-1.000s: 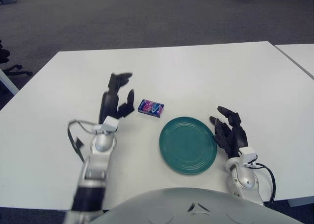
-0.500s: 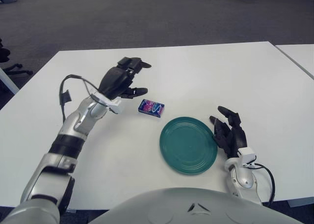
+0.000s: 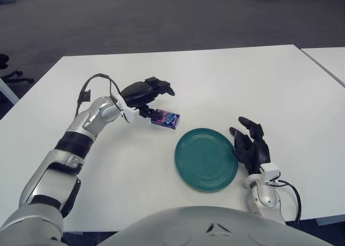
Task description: Put the gum into the plate.
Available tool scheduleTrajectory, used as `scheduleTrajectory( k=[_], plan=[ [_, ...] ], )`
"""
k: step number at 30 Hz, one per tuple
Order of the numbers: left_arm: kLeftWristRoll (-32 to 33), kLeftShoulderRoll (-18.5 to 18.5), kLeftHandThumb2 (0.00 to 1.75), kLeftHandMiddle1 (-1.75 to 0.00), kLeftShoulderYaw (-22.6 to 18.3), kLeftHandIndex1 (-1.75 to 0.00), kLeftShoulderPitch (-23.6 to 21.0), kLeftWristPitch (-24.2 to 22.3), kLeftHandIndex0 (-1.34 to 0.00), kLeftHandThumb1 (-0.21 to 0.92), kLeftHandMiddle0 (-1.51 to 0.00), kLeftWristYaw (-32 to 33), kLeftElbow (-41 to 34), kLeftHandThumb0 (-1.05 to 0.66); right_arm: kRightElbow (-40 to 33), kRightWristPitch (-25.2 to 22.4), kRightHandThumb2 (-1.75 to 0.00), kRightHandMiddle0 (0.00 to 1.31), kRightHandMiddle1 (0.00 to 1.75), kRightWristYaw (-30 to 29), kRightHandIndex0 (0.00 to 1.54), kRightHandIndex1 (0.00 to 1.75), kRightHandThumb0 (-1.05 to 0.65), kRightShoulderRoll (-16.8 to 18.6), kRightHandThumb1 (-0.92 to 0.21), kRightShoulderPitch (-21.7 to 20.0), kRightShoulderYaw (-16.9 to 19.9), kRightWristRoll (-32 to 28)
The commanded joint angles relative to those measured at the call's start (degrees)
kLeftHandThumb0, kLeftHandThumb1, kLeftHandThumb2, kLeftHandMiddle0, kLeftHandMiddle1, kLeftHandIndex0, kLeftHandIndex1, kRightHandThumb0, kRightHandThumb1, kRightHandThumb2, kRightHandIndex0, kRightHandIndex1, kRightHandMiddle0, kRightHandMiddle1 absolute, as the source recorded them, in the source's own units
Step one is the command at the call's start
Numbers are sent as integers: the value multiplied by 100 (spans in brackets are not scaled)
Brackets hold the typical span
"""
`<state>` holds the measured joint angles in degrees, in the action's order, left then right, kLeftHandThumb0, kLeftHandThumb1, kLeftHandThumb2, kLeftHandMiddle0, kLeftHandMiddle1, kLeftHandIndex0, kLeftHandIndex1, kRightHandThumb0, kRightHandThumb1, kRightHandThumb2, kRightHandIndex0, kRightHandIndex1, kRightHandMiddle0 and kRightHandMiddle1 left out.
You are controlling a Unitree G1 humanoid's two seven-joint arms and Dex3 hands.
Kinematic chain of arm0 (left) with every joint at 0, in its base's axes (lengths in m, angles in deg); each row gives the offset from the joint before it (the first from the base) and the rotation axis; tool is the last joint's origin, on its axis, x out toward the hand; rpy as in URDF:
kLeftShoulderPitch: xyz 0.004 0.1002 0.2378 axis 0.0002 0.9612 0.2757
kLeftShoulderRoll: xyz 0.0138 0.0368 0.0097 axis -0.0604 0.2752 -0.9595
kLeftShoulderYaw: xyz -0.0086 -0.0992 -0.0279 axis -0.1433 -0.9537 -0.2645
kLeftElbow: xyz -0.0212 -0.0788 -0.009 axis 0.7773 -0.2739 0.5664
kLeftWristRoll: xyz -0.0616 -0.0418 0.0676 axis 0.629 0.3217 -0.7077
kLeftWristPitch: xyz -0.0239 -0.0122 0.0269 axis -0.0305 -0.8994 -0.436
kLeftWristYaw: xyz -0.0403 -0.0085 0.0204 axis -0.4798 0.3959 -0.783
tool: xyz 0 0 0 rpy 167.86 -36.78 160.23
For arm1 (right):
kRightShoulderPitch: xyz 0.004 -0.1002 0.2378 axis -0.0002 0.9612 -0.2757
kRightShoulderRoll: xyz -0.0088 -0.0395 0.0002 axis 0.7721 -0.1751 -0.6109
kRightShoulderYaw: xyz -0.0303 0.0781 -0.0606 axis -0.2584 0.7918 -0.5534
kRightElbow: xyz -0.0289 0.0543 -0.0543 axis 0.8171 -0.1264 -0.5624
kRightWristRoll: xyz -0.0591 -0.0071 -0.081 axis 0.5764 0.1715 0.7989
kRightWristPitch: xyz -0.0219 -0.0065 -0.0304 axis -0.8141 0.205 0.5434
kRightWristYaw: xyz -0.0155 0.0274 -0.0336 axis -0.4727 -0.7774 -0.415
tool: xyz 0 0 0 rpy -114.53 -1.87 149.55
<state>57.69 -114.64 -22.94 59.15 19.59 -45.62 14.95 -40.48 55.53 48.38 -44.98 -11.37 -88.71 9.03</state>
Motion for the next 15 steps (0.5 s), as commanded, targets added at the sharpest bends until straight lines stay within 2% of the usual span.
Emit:
scheduleTrajectory(
  k=[1, 9, 15],
  plan=[
    [61, 9, 22, -52, 99, -129, -253, 22, -5, 85, -6, -176, 260, -87, 159, -217, -75, 0, 86, -38, 36, 43, -55, -14, -92, 135, 13, 64],
    [90, 164, 22, -51, 228, -134, -440, 94, -3, 86, -6, -300, 678, -90, 193, -222, -76, 0, 84, -54, 36, 42, -55, -31, -92, 116, 32, 96],
    [205, 317, 21, -54, 399, -128, -612, 122, -1, 85, -5, -635, 1123, -88, 211, -221, -77, 0, 83, -19, 36, 41, -54, -22, -92, 114, 42, 30]
  ],
)
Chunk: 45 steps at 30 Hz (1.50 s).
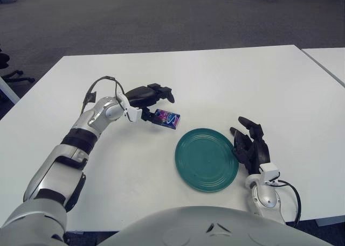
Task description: Put the gum into the plate.
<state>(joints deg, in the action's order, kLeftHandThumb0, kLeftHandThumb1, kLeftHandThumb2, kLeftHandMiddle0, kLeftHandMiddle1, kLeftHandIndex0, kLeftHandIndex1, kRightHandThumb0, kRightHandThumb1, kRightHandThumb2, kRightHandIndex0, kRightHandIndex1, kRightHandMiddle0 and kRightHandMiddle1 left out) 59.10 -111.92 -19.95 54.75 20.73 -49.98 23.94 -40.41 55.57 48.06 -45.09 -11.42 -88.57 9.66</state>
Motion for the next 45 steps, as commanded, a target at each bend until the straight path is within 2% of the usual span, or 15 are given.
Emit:
scheduleTrajectory(
  k=[1, 12, 17, 26, 38, 45],
  plan=[
    [67, 53, 21, -55, 121, -127, -195, 13, -1, 85, -5, -240, 273, -87, 206, -232, -77, 0, 83, 15, 36, 40, -54, -10, -92, 117, 30, -37],
    [-193, 149, 24, -66, 354, -123, -326, 66, -6, 84, -4, -204, 776, -80, 236, -264, -76, 0, 85, 33, 37, 40, -55, -14, -92, 77, 74, -59],
    [-305, 329, 26, -69, 470, -126, -499, 16, -8, 85, -4, -72, 1425, -81, 221, -267, -75, 0, 86, 75, 38, 41, -55, -19, -92, 92, 93, -103],
    [-235, 578, 25, -71, 497, -129, -687, -155, -10, 84, -5, -182, 1938, -77, 200, -315, -75, 0, 83, 150, 36, 40, -56, -36, -92, 89, 110, -189],
    [-237, 841, 30, -58, 587, -127, -764, -417, -11, 81, -14, -222, 2419, -72, 86, -417, -75, 0, 89, 121, 39, 48, -54, -2, -92, 84, 151, -190],
    [-260, 968, 26, -48, 633, -124, -831, -646, -7, 89, -20, -101, 2863, -79, 59, -490, -75, 0, 92, 196, 36, 58, -56, -40, -92, 71, 197, -251]
  ],
)
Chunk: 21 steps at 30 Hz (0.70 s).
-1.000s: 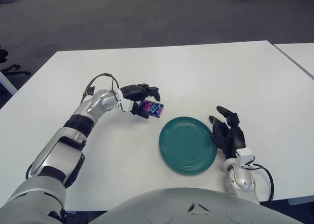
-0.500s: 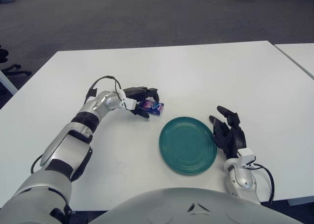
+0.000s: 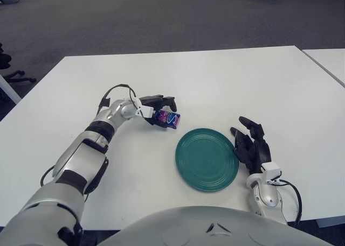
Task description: Put the gum into the plate.
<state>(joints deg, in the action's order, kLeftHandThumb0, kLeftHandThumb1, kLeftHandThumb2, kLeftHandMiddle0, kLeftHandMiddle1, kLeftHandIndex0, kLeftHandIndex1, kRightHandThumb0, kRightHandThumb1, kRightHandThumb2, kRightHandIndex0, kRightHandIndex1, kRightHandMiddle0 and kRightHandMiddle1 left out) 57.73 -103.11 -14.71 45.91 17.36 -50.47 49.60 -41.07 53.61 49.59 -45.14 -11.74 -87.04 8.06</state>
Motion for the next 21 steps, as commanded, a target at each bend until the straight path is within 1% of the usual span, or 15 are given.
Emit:
scheduleTrajectory(
  k=[1, 5, 10, 12, 14, 17, 18, 20, 21],
  plan=[
    [-114, 101, 25, -48, 107, -123, 45, -337, -7, 90, -20, -45, 325, -80, 122, -302, -75, 0, 92, 54, 36, 59, -56, -36, -92, 100, 50, -101],
    [-102, 143, 25, -48, 104, -122, 35, -390, -6, 92, -22, 47, 409, -82, 117, -325, -75, 0, 93, 83, 36, 62, -56, -33, -92, 81, 84, -137],
    [-78, 176, 24, -57, 93, -123, 41, -375, -8, 92, -22, 143, 467, -79, 120, -340, -75, 0, 94, 100, 35, 62, -55, -37, -92, 67, 109, -166],
    [-64, 191, 23, -63, 80, -124, 51, -362, -9, 92, -22, 198, 485, -77, 114, -355, -76, 0, 94, 108, 35, 63, -55, -35, -92, 57, 125, -173],
    [-57, 211, 23, -70, 75, -125, 51, -362, -12, 89, -23, 242, 505, -70, 122, -371, -76, 0, 94, 117, 35, 63, -55, -39, -92, 34, 148, -182],
    [-11, 237, 36, -80, 44, -127, 63, -376, -15, 79, -23, 291, 491, -63, 126, -399, -76, 0, 94, 126, 36, 64, -55, -43, -92, -2, 180, -195],
    [7, 233, 49, -86, 28, -129, 87, -371, -16, 70, -24, 331, 452, -57, 116, -412, -76, 0, 94, 124, 36, 64, -55, -42, -92, -7, 185, -192],
    [-9, 218, 88, -110, 41, -136, 117, -348, -21, 47, -27, 443, 394, -34, 115, -430, -75, 0, 94, 129, 37, 64, -55, -45, -92, -21, 200, -192],
    [-36, 207, 95, -115, 63, -137, 126, -328, -21, 43, -28, 505, 374, -30, 123, -436, -75, 0, 95, 135, 37, 64, -55, -48, -92, -33, 209, -196]
  ],
)
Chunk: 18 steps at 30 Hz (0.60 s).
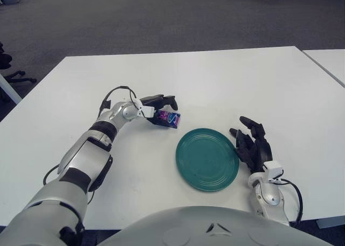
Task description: Put the gum into the plate.
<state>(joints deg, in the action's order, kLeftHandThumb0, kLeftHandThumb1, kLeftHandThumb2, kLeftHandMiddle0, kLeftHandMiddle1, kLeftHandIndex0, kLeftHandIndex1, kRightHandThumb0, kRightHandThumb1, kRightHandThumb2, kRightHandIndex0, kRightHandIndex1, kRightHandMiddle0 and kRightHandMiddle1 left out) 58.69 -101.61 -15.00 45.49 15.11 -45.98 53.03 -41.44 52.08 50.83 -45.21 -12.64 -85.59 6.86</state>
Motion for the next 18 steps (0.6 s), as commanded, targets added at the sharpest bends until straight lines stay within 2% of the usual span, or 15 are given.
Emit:
scheduleTrajectory(
  k=[1, 2, 3, 5, 7, 10, 12, 13, 15, 18],
  plan=[
    [-151, 53, 106, -123, 110, -140, 166, -94, -23, 37, -29, 96, 26, -22, 169, -289, -75, 0, 95, 15, 37, 64, -54, -44, -92, 44, 74, -81],
    [-180, 45, 111, -126, 137, -140, 167, -77, -23, 34, -29, 142, 20, -20, 174, -295, -75, 0, 95, 20, 38, 64, -54, -45, -92, 32, 83, -86],
    [-198, 40, 99, -139, 158, -143, 168, -65, -23, 46, -35, 176, 16, 1, 177, -301, -75, 0, 95, 23, 38, 65, -54, -45, -92, 24, 89, -89],
    [-226, 42, 81, -150, 196, -146, 154, -62, -24, 60, -40, 227, 33, 22, 188, -313, -74, 0, 96, 30, 38, 65, -54, -48, -92, -1, 106, -97],
    [-248, 35, 75, -154, 234, -146, 146, -35, -24, 65, -42, 253, 41, 29, 186, -329, -74, 0, 96, 31, 39, 65, -54, -52, -92, -16, 112, -103],
    [-282, 17, 85, -158, 304, -150, 134, 40, -25, 59, -48, 245, 47, 36, 183, -339, -74, 0, 96, 36, 38, 65, -54, -64, -92, -31, 116, -109],
    [-278, 18, 90, -158, 330, -154, 112, 50, -25, 55, -52, 220, 63, 38, 183, -342, -74, 0, 96, 43, 38, 65, -54, -74, -92, -45, 120, -110],
    [-277, 18, 94, -157, 341, -158, 104, 54, -27, 53, -55, 212, 68, 24, 183, -342, -74, 0, 96, 45, 38, 65, -54, -79, -92, -51, 122, -109],
    [-295, 11, 100, -155, 378, -163, 92, 71, -29, 50, -59, 217, 70, 12, 197, -329, -74, 0, 95, 52, 38, 66, -55, -88, -92, -68, 132, -110],
    [-328, -3, 108, -153, 436, -170, 76, 99, -30, 45, -63, 223, 76, 4, 211, -308, -75, 0, 95, 50, 38, 66, -55, -97, -92, -81, 140, -104]
  ],
)
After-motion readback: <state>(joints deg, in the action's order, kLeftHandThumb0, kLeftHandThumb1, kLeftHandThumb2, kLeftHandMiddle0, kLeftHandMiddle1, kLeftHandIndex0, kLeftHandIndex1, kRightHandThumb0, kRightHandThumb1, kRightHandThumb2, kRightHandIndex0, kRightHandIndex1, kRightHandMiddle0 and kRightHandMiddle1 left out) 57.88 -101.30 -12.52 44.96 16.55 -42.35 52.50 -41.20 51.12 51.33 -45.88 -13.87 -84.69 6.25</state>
